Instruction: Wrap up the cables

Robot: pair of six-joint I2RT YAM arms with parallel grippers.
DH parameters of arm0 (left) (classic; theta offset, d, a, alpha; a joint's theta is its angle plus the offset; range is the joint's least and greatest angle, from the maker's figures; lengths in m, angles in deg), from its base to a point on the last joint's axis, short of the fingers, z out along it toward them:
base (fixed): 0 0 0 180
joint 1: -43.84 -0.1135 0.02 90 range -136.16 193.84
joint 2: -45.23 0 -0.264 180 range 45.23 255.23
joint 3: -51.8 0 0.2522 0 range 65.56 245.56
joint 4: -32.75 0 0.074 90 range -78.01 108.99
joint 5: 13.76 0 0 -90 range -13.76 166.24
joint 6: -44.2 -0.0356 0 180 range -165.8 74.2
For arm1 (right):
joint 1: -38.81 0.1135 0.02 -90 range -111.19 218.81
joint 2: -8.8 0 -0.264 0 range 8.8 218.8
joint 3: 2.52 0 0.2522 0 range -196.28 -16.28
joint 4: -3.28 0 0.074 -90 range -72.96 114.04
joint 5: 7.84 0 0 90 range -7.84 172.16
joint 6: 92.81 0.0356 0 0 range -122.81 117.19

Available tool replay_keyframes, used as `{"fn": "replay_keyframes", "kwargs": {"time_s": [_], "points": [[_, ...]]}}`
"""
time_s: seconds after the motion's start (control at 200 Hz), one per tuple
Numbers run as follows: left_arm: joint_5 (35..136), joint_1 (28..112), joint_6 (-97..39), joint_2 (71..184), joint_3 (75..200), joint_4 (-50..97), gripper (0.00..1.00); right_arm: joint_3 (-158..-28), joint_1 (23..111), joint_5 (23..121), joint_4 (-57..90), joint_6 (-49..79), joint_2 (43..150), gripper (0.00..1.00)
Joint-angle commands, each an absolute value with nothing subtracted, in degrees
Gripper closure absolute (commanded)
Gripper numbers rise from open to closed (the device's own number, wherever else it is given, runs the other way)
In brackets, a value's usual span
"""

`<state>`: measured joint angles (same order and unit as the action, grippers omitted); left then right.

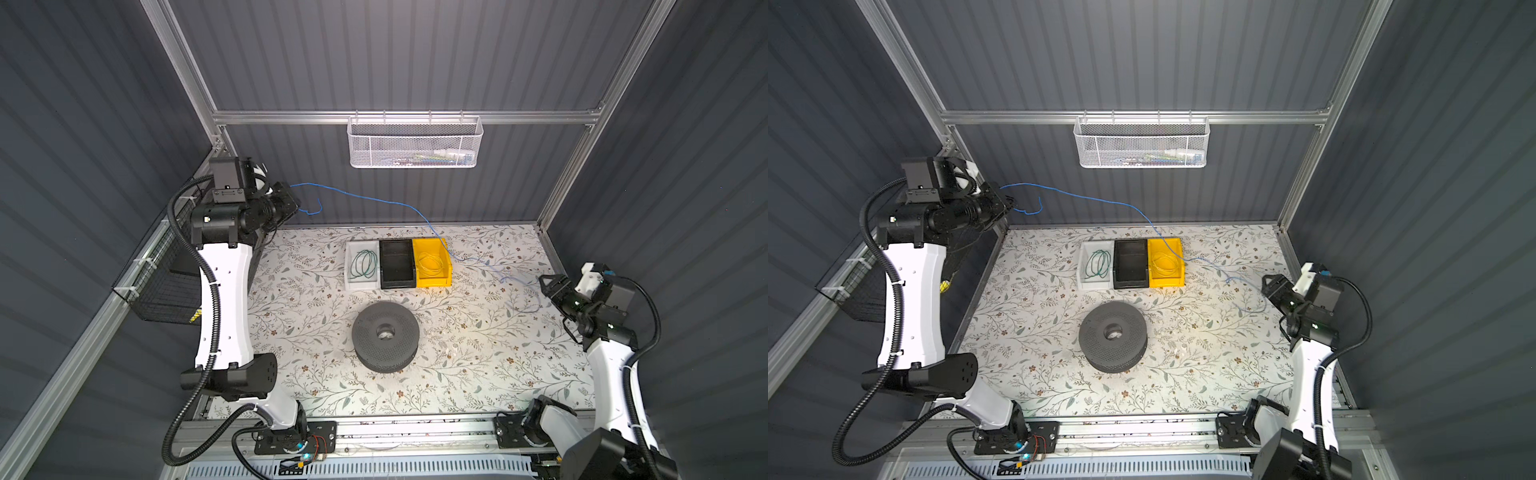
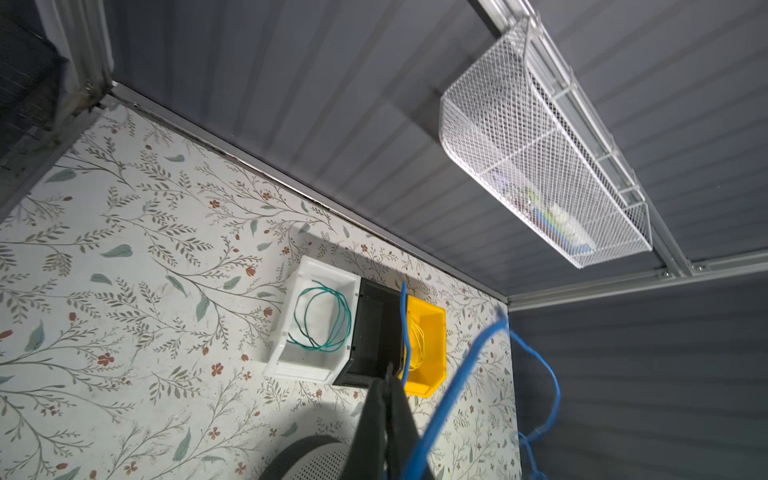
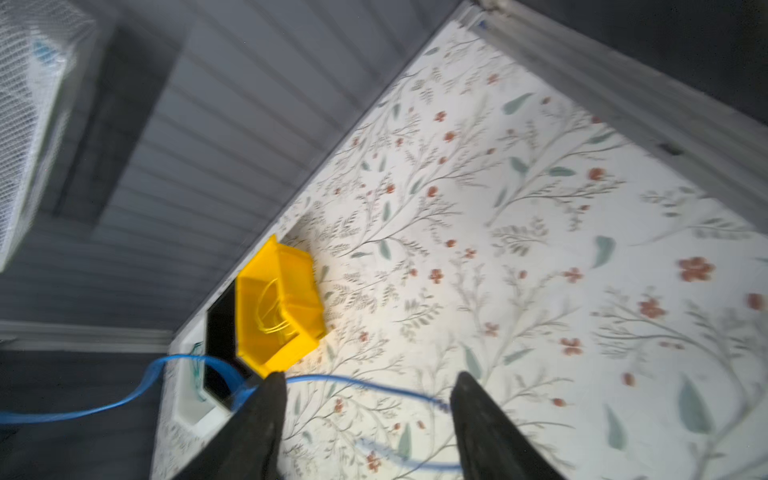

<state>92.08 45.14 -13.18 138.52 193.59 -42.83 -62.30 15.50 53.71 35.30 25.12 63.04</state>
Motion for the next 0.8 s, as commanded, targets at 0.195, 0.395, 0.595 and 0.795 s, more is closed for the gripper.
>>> {"fn": "replay_keyframes", "kwargs": {"time_s": [0.195,0.395,0.595,0.795], "points": [[93.3,48.9,-16.6,133.7,182.6,-41.2,1.00,-70.8,21.1,57.4,48.0,20.5,53.0,0.15],[99.5,49.8,-14.6,130.8,177.8,-33.8,1.00,-76.5,28.5,36.7,35.0,36.0,56.5,0.17],[101.9,49.8,-15.4,128.4,178.6,-33.0,1.00,-74.2,51.7,39.6,16.9,50.5,63.9,0.17],[104.0,49.9,-16.2,124.1,173.5,-25.8,1.00,-76.1,64.9,42.3,1.1,60.7,75.6,0.15]]}}
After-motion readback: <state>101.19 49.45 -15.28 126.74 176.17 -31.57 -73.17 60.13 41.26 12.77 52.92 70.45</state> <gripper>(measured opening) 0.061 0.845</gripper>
